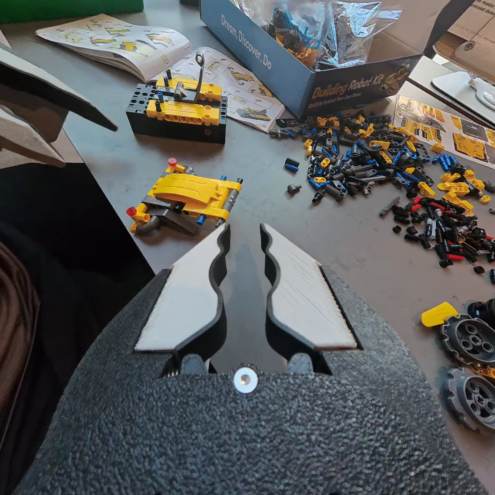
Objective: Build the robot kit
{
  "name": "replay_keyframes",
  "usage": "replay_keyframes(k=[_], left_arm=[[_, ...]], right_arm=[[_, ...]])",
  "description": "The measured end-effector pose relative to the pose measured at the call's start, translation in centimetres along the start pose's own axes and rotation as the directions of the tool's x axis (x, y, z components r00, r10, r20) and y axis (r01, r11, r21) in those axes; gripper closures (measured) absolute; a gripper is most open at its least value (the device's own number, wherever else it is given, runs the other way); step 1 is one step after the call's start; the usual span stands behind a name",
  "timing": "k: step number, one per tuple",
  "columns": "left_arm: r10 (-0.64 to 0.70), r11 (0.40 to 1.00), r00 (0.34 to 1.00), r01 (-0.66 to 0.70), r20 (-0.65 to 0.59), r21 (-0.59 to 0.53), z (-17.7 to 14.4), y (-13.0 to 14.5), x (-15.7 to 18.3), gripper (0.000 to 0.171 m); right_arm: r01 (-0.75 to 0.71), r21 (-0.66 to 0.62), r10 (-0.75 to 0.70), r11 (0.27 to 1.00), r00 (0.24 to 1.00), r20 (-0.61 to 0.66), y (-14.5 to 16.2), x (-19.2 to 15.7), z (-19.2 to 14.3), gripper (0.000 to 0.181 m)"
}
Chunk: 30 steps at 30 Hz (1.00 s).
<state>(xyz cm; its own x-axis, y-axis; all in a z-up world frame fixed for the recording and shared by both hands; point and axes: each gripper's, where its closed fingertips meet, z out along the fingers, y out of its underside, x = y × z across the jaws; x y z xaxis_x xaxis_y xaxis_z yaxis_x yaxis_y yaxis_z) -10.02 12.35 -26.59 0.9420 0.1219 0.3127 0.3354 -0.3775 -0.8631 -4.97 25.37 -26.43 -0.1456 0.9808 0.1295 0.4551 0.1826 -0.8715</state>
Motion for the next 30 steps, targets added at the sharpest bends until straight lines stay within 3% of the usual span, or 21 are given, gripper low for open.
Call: replay_keyframes(k=[9, 16, 22, 30], left_arm=[[0.234, 0.971, 0.958, -0.239, -0.165, -0.007, -0.7, 2.1, 1.6, 0.091], [0.199, 0.98, 0.939, -0.188, -0.281, 0.065, -1.5, 2.4, 3.0, 0.097], [0.388, 0.921, 0.899, -0.373, -0.203, 0.108, -1.6, 2.2, 1.2, 0.103], [0.215, 0.976, 0.927, -0.194, -0.306, 0.099, -1.3, 0.9, 1.4, 0.11]], right_arm=[[-0.074, 0.0, 0.074, 0.997, 0.997, -0.037, 0.4, 1.8, 0.2, 0.153], [-0.127, 0.085, 0.136, 0.988, 0.984, -0.117, -0.9, 4.4, -0.3, 0.152], [-0.215, 0.084, 0.224, 0.973, 0.968, -0.113, -1.1, 6.6, 1.0, 0.148], [-0.169, 0.068, 0.177, 0.983, 0.974, -0.14, -1.7, 7.8, 2.8, 0.146]])
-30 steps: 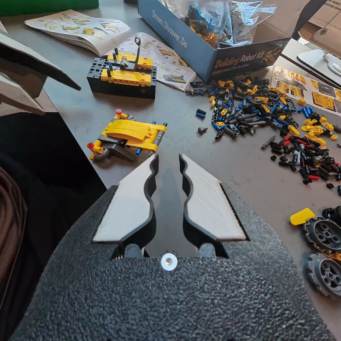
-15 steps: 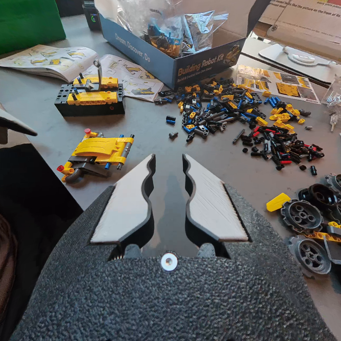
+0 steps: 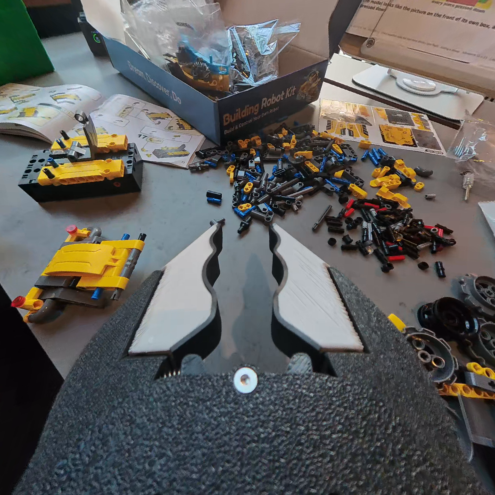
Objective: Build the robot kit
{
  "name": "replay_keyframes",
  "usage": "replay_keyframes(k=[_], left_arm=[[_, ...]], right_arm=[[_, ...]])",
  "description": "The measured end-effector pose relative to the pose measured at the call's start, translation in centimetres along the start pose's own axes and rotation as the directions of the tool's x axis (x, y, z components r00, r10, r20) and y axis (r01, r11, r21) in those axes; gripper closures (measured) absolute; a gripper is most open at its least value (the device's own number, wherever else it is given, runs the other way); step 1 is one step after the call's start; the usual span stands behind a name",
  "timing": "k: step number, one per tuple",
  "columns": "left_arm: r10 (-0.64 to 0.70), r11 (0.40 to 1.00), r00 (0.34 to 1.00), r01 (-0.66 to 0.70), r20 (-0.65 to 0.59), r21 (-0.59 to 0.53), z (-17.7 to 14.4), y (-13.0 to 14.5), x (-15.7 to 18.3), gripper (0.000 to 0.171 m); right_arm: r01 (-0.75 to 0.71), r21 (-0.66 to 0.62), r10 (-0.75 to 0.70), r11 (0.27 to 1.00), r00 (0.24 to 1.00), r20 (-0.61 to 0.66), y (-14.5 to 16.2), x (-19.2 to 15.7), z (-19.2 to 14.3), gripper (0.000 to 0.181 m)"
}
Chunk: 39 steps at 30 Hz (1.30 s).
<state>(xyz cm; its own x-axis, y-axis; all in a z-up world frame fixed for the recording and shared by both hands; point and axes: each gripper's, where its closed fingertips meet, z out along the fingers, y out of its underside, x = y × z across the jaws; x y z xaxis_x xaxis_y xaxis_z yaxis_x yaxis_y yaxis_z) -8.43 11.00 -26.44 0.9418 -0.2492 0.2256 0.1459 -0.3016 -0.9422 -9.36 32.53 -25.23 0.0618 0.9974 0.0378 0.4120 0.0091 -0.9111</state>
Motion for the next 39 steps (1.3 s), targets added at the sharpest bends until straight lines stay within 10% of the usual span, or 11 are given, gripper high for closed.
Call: replay_keyframes(k=[14, 25, 39], left_arm=[[0.095, 0.993, 0.995, -0.095, 0.0, -0.063, 2.1, 0.9, 1.0, 0.105], [0.196, 0.977, 0.98, -0.193, 0.024, -0.086, 3.1, 1.3, 1.2, 0.112], [0.205, 0.976, 0.977, -0.2, 0.052, -0.088, 2.6, 1.5, 0.8, 0.112]], right_arm=[[-0.033, 0.053, 0.007, 0.998, 0.905, 0.424, -0.6, -8.6, -3.0, 0.146], [0.108, -0.278, -0.02, 0.954, 0.953, 0.303, 4.4, -9.3, 0.5, 0.181], [0.071, -0.118, -0.038, 0.99, 0.964, 0.262, 1.4, -8.7, 0.6, 0.153]])
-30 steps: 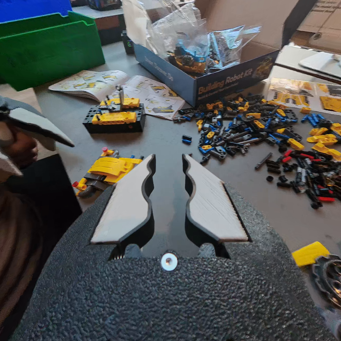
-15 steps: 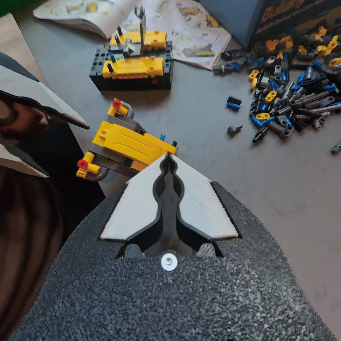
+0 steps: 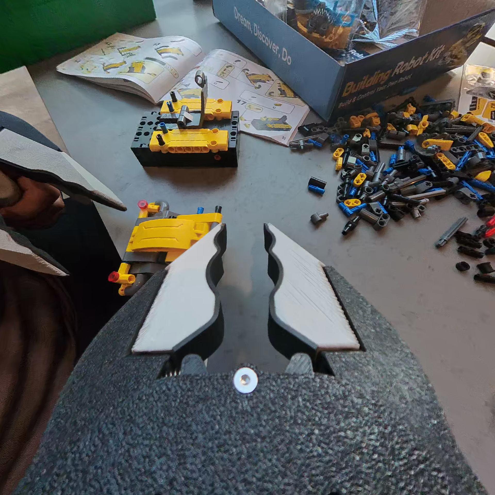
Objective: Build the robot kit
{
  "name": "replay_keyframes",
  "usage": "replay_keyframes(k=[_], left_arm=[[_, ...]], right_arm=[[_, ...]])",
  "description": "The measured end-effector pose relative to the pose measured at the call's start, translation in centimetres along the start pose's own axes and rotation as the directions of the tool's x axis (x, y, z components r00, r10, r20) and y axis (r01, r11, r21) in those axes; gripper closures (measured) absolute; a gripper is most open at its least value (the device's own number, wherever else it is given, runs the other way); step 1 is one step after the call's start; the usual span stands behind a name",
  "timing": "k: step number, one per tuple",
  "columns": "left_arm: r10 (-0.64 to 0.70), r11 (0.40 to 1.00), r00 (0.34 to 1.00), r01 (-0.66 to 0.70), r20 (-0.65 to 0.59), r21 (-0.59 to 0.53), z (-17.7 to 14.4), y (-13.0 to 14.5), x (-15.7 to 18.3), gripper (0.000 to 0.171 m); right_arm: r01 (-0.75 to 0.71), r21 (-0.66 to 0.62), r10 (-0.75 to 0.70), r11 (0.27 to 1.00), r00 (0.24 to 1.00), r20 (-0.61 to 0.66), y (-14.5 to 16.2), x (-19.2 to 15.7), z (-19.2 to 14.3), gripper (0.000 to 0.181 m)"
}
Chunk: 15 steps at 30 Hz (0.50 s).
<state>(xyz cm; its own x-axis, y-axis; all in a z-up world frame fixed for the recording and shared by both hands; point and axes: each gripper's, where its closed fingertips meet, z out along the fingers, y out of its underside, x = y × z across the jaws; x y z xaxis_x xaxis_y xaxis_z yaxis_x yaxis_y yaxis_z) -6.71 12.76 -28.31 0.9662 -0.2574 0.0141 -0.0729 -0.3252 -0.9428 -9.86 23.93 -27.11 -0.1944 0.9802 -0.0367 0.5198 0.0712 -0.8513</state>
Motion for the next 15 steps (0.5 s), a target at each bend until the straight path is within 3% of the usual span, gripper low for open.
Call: replay_keyframes(k=[5, 9, 13, 15], left_arm=[[0.003, 1.0, 1.0, -0.003, 0.013, 0.003, -0.2, 0.0, -0.2, 0.111], [0.002, 1.0, 0.999, -0.003, 0.032, 0.02, -0.6, -0.3, -0.5, 0.111], [-0.004, 1.0, 0.999, 0.002, 0.045, 0.026, -0.7, -0.4, -0.8, 0.111], [0.003, 1.0, 0.999, -0.004, 0.046, 0.019, -0.6, -0.2, -0.7, 0.112]], right_arm=[[0.026, 0.054, -0.026, 0.998, 1.0, -0.001, -0.9, -0.3, -0.4, 0.152], [0.116, 0.128, -0.127, 0.985, 0.989, 0.077, -2.8, -3.2, -1.2, 0.151], [0.193, 0.106, -0.21, 0.976, 0.958, 0.195, -2.2, -7.1, -0.6, 0.154], [0.261, 0.033, -0.263, 0.965, 0.956, 0.127, -1.1, -6.5, 0.3, 0.156]])
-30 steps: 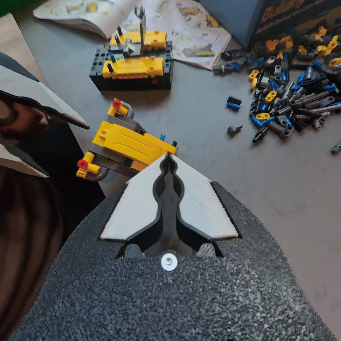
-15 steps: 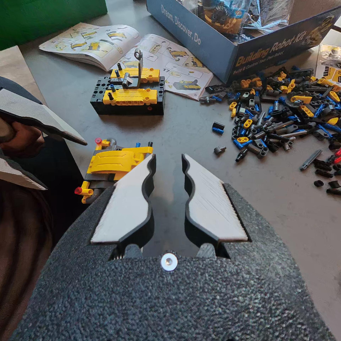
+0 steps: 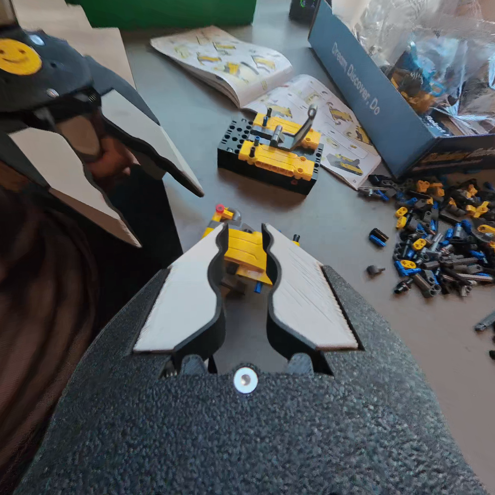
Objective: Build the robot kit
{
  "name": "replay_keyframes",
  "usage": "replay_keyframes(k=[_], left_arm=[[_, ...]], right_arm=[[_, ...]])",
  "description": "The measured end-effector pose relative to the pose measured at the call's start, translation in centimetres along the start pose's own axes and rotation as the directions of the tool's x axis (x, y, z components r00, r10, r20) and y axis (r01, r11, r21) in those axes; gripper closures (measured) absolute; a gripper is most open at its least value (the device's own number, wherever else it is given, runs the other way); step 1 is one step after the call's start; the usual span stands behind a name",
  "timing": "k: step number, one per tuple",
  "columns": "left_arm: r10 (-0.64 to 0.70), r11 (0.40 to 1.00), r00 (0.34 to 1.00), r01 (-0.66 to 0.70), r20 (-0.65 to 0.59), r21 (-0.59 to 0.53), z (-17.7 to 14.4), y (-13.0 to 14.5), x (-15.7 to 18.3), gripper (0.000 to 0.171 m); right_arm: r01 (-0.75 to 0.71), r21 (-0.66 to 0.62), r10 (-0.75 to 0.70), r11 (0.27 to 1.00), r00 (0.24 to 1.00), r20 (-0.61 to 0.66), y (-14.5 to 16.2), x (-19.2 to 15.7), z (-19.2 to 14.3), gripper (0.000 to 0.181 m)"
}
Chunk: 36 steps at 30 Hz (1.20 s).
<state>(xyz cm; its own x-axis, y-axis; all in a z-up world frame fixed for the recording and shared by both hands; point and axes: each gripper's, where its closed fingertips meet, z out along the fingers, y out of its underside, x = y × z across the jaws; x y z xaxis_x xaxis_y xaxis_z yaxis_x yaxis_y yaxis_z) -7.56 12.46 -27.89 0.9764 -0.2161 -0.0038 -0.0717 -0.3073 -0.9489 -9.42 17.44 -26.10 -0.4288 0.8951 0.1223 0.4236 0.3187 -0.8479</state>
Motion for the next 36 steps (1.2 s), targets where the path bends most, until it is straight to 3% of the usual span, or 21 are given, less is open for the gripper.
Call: replay_keyframes(k=[2, 6, 12, 16, 20, 23, 36], left_arm=[[0.006, 1.0, 1.0, -0.006, 0.007, -0.006, -0.1, 0.1, 0.0, 0.111], [0.006, 1.0, 1.0, -0.006, 0.013, -0.007, -0.2, 0.2, 0.0, 0.111], [0.003, 1.0, 1.0, -0.003, 0.013, -0.021, -0.1, 0.4, 0.0, 0.111], [0.006, 1.0, 1.0, -0.006, 0.013, -0.024, -0.1, 0.5, 0.0, 0.111], [0.015, 1.0, 1.0, -0.015, 0.025, -0.021, -0.1, 0.5, -0.2, 0.11], [0.014, 1.0, 1.0, -0.014, 0.025, -0.013, -0.2, 0.3, -0.2, 0.11], [0.007, 1.0, 1.0, -0.007, 0.027, -0.009, -0.6, 0.3, 0.0, 0.11]], right_arm=[[0.035, -0.008, -0.035, 0.999, 0.999, -0.04, 0.1, 0.6, 0.0, 0.157], [-0.053, 0.075, 0.059, 0.996, 0.995, -0.084, -0.9, 2.6, -1.6, 0.157], [-0.128, 0.154, 0.13, 0.98, 0.992, -0.001, -1.7, 2.2, -2.7, 0.158], [-0.114, 0.09, 0.108, 0.989, 0.992, 0.064, -1.8, -0.3, -1.2, 0.157], [-0.13, 0.001, 0.13, 0.992, 0.991, 0.044, -0.8, -0.9, 0.2, 0.153], [-0.093, -0.092, 0.09, 0.991, 0.995, -0.039, 1.0, 0.4, 0.8, 0.156], [-0.327, -0.051, 0.325, 0.944, 0.945, -0.033, 3.0, 4.7, -0.5, 0.164]])
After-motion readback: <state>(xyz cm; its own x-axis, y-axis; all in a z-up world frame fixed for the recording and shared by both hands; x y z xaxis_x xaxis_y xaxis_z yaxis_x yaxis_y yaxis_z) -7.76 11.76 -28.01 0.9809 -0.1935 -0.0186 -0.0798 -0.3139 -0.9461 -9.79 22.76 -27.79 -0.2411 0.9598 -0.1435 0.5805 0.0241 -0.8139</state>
